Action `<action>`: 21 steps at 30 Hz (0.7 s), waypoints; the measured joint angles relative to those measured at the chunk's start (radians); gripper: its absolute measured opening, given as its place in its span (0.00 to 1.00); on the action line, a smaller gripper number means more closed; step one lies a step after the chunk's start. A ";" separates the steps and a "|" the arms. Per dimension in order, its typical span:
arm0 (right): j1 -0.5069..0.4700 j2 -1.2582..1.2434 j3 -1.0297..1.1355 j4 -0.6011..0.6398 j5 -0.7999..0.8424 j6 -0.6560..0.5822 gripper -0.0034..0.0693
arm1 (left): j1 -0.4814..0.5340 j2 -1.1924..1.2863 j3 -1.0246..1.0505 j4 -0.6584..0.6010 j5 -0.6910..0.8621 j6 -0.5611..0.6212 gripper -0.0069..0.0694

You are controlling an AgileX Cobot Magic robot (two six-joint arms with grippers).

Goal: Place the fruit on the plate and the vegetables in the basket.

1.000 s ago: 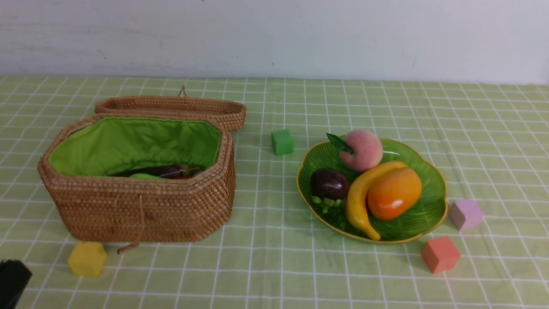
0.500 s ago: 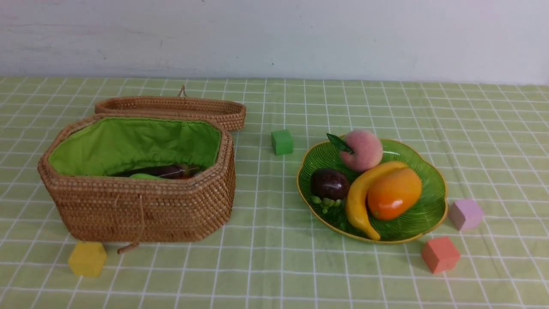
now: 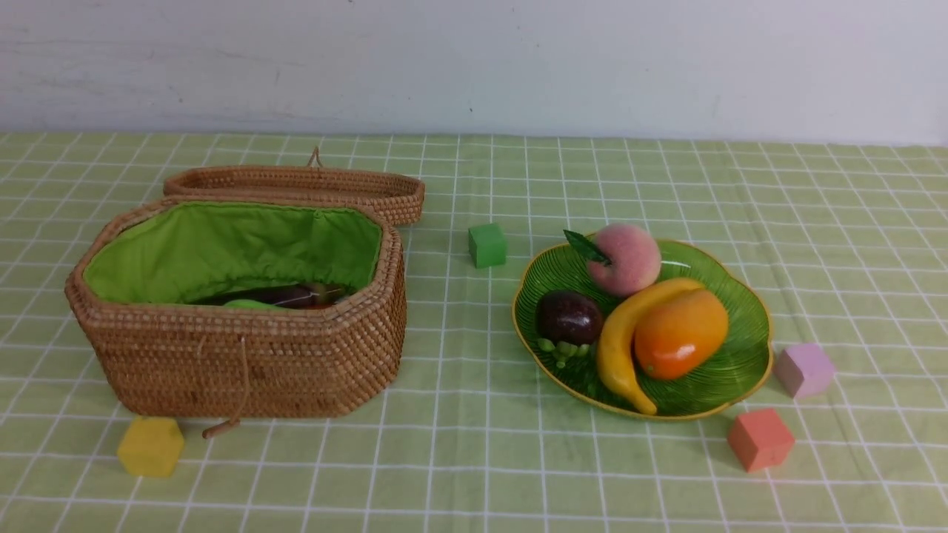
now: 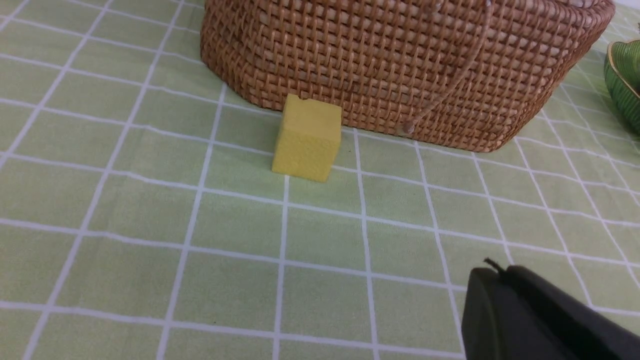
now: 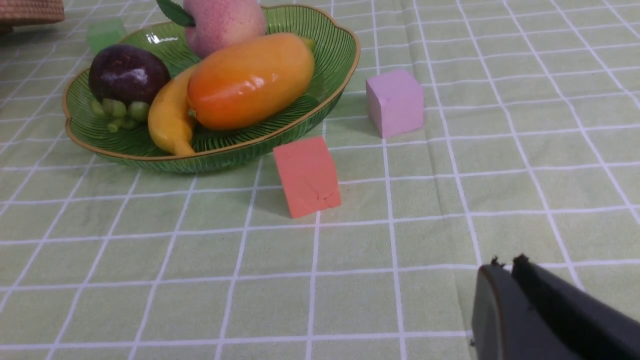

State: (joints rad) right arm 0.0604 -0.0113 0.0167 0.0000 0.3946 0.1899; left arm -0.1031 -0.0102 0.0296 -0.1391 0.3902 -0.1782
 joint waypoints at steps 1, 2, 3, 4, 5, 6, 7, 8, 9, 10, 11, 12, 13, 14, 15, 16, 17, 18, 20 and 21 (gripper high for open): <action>0.000 0.000 0.000 0.000 0.000 0.000 0.10 | 0.000 0.000 0.000 0.000 0.000 0.000 0.07; 0.000 0.000 0.000 0.000 0.000 0.000 0.10 | 0.000 0.000 0.000 0.000 0.000 0.000 0.07; 0.000 0.000 0.000 0.000 0.000 0.000 0.10 | 0.000 0.000 0.000 0.000 0.000 0.000 0.07; 0.000 0.000 0.000 0.000 0.000 0.000 0.10 | 0.000 0.000 0.000 0.000 0.000 0.000 0.07; 0.000 0.000 0.000 0.000 0.000 0.000 0.11 | 0.000 0.000 0.000 0.000 0.000 0.000 0.07; 0.000 0.000 0.000 0.000 0.000 0.000 0.11 | 0.000 0.000 0.000 0.000 0.000 0.000 0.07; 0.000 0.000 0.000 0.000 0.000 0.000 0.11 | 0.000 0.000 0.000 0.000 0.000 0.000 0.07; 0.000 0.000 0.000 0.000 0.000 0.000 0.11 | 0.000 0.000 0.000 0.000 0.000 0.000 0.07; 0.000 0.000 0.000 0.000 0.000 0.000 0.11 | 0.000 0.000 0.000 0.000 0.000 0.000 0.07; 0.000 0.000 0.000 0.000 0.000 0.000 0.11 | 0.000 0.000 0.000 0.000 0.000 0.000 0.07; 0.000 0.000 0.000 0.000 0.000 0.000 0.12 | 0.000 0.000 0.000 0.000 0.000 0.000 0.07; 0.000 0.000 0.000 0.000 0.000 0.000 0.12 | 0.000 0.000 0.000 0.000 0.000 0.000 0.07; 0.000 0.000 0.000 0.000 0.000 0.000 0.12 | 0.000 0.000 0.000 0.000 0.000 0.000 0.07; 0.000 0.000 0.000 0.000 0.000 0.000 0.12 | 0.000 0.000 0.000 0.000 0.000 0.000 0.07; 0.000 0.000 0.000 0.000 0.000 0.000 0.12 | 0.000 0.000 0.000 0.000 0.000 0.000 0.07; 0.000 0.000 0.000 0.000 0.000 0.000 0.12 | 0.000 0.000 0.000 0.000 0.000 0.000 0.08; 0.000 0.000 0.000 0.000 0.000 0.000 0.12 | 0.000 0.000 0.000 0.000 0.000 0.000 0.08; 0.000 0.000 0.000 0.000 0.000 0.000 0.12 | 0.000 0.000 0.000 0.000 0.000 0.000 0.08; 0.000 0.000 0.000 0.000 0.000 0.000 0.12 | 0.000 0.000 0.000 0.000 0.000 0.000 0.08; 0.000 0.000 0.000 0.000 0.000 0.000 0.12 | 0.000 0.000 0.000 0.000 0.000 0.000 0.08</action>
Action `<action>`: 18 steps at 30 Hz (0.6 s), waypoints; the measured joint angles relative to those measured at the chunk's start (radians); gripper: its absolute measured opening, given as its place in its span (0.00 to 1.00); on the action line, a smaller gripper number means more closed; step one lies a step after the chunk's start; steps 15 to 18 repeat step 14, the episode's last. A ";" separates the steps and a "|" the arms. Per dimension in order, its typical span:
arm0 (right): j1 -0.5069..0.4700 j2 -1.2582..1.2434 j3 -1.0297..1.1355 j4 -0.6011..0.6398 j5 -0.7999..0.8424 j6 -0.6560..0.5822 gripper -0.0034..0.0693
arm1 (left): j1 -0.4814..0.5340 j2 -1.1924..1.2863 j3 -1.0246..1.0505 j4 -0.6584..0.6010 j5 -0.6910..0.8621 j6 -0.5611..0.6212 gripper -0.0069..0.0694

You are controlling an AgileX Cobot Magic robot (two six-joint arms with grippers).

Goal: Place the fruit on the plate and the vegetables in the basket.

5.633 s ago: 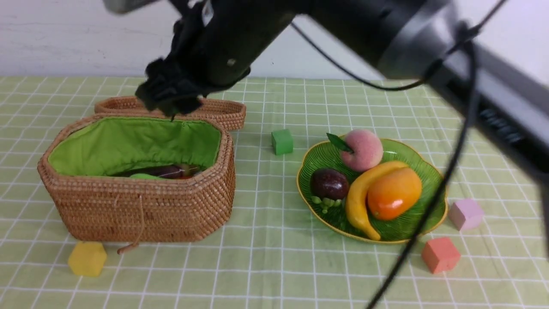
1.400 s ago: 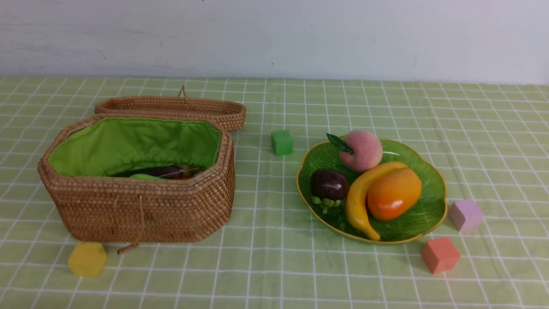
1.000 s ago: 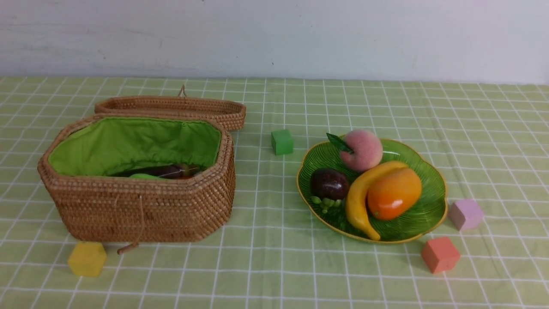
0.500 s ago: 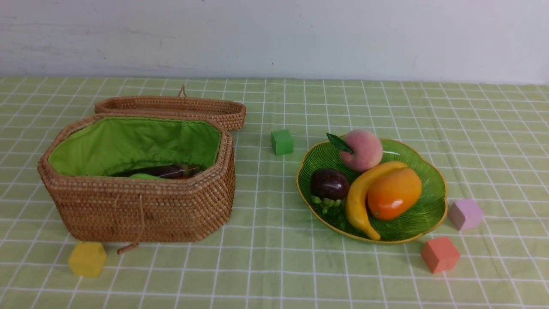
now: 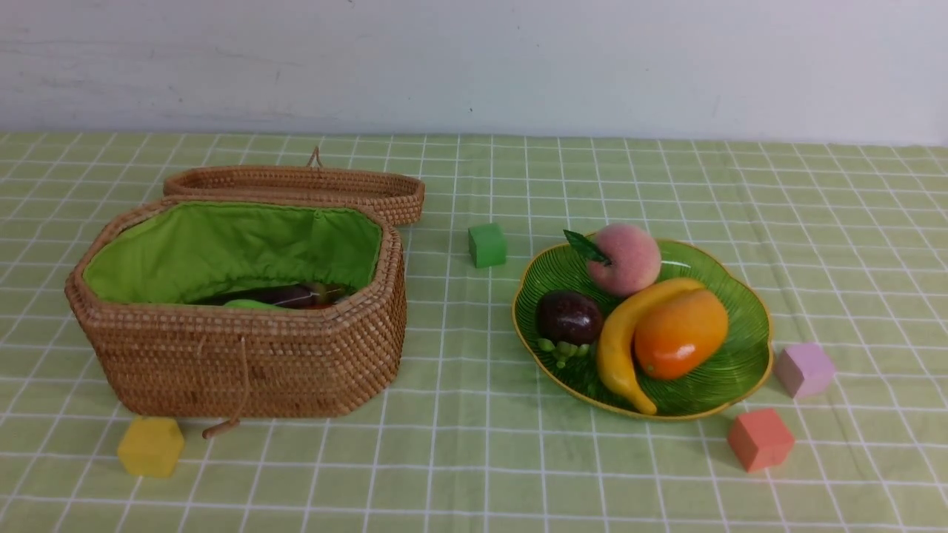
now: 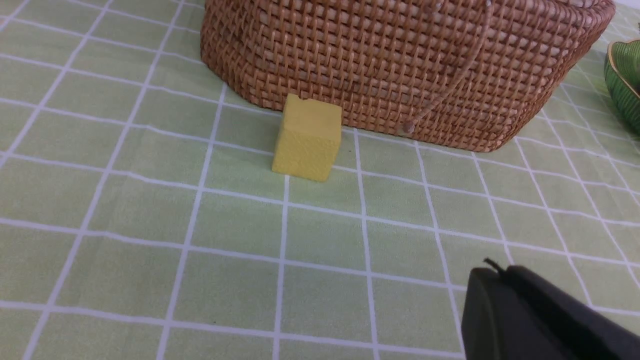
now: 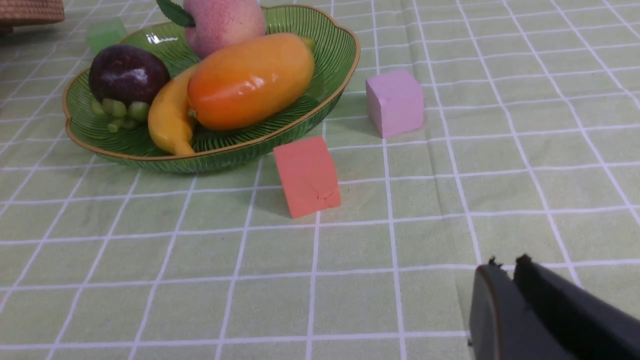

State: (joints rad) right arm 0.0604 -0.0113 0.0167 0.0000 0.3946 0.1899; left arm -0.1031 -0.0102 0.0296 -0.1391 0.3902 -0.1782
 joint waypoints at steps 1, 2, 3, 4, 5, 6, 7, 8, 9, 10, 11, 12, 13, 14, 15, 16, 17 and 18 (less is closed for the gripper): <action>0.000 0.000 0.000 0.000 0.000 0.000 0.12 | 0.000 0.000 0.000 0.000 0.000 0.000 0.08; 0.000 0.000 0.000 0.000 0.000 0.000 0.12 | 0.000 0.000 0.000 0.000 0.000 0.000 0.08; 0.000 0.000 0.000 0.000 0.000 0.000 0.12 | 0.000 0.000 0.000 0.000 0.000 0.000 0.08; 0.000 0.000 0.000 0.000 0.000 0.000 0.12 | 0.000 0.000 0.000 0.000 0.000 0.000 0.08; 0.000 0.000 0.000 0.000 0.000 0.000 0.12 | 0.000 0.000 0.000 0.000 0.000 0.000 0.08; 0.000 0.000 0.000 0.000 0.000 0.000 0.12 | 0.000 0.000 0.000 0.000 0.000 0.000 0.09; 0.000 0.000 0.000 0.000 0.000 0.000 0.13 | 0.000 0.000 0.000 0.000 0.000 0.000 0.09; 0.000 0.000 0.000 0.000 0.000 0.000 0.13 | 0.000 0.000 0.000 0.000 0.000 0.000 0.09; 0.000 0.000 0.000 0.000 0.000 0.000 0.13 | 0.000 0.000 0.000 0.000 0.000 0.000 0.09; 0.000 0.000 0.000 0.000 0.000 0.000 0.13 | 0.000 0.000 0.000 0.000 0.000 0.000 0.09; 0.000 0.000 0.000 0.000 0.000 0.000 0.14 | 0.000 0.000 0.000 0.000 0.000 0.000 0.09; 0.000 0.000 0.000 0.000 0.000 0.000 0.14 | 0.000 0.000 0.000 0.000 0.000 0.000 0.09; 0.000 0.000 0.000 0.000 0.000 0.000 0.14 | 0.000 0.000 0.000 0.000 0.000 0.000 0.10; 0.000 0.000 0.000 0.000 0.000 0.000 0.14 | 0.000 0.000 0.000 0.000 0.000 0.000 0.10; 0.000 0.000 0.000 0.000 0.000 0.000 0.14 | 0.000 0.000 0.000 0.000 0.000 0.000 0.10; 0.000 0.000 0.000 0.000 0.000 0.000 0.14 | 0.000 0.000 0.000 0.000 0.000 0.000 0.10; 0.000 0.000 0.000 0.000 0.000 0.000 0.14 | 0.000 0.000 0.000 0.000 0.000 0.000 0.10; 0.000 0.000 0.000 0.000 0.000 0.000 0.14 | 0.000 0.000 0.000 0.000 0.000 0.000 0.10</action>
